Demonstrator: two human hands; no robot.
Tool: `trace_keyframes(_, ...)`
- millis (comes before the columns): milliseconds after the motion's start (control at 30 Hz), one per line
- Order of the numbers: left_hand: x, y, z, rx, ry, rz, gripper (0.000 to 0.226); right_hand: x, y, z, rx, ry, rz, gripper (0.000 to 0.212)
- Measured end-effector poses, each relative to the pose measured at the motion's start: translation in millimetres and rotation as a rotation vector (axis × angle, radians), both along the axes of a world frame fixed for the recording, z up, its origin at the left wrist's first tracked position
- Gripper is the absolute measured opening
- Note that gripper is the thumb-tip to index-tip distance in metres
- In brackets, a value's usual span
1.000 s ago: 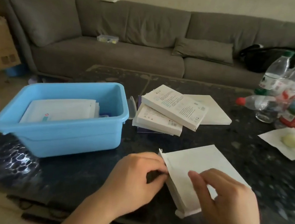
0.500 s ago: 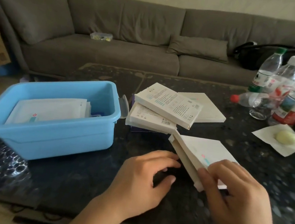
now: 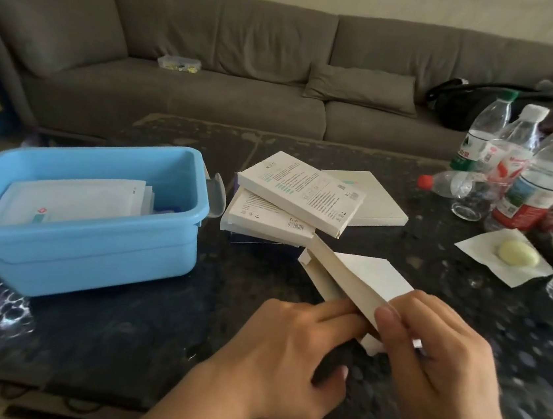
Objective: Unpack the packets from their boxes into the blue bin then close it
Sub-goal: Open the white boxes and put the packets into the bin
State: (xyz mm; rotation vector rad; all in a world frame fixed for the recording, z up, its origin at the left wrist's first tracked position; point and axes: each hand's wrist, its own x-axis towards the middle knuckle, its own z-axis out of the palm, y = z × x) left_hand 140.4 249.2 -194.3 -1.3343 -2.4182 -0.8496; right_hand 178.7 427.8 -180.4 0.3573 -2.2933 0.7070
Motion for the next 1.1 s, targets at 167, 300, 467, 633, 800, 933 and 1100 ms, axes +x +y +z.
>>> trace_keyframes(167, -5.4, 2.6, -8.2, 0.043, 0.112, 0.01, 0.03, 1.8, 0.6, -2.0, 0.019, 0.005, 0.001, 0.04)
trace_keyframes(300, -9.5, -7.6, -7.7, 0.154, 0.218, 0.026, 0.015, 3.6, -1.7, -4.9, 0.01, 0.017, -0.007, 0.039)
trace_keyframes(467, -3.4, -29.9, -5.1, 0.223, 0.452, 0.08, 0.006, 5.4, -4.7, -8.7, 0.036, 0.006, -0.025, 0.038)
trace_keyframes(633, 9.6, -54.4, -0.7, 0.338, 0.599, 0.231, 0.006, 5.9, -5.5, -9.4, 0.09, -0.008, -0.002, 0.036)
trace_keyframes(800, 9.2, -83.5, 19.9, 0.518, 0.319, 0.261, 0.008, 11.1, -17.8, -21.0, 0.332, -0.046, -0.003, 0.035)
trace_keyframes(933, 6.4, -101.2, 33.9, 0.648, 0.04, 0.476, 0.002, 9.5, -23.6, -24.4, 0.421, -0.193, 0.036, 0.031)
trace_keyframes(1100, -3.0, -112.3, 34.7, 1.185, -0.542, 0.668, 0.009, 22.1, -53.3, 2.8, 0.046, -0.333, 0.085, 0.028)
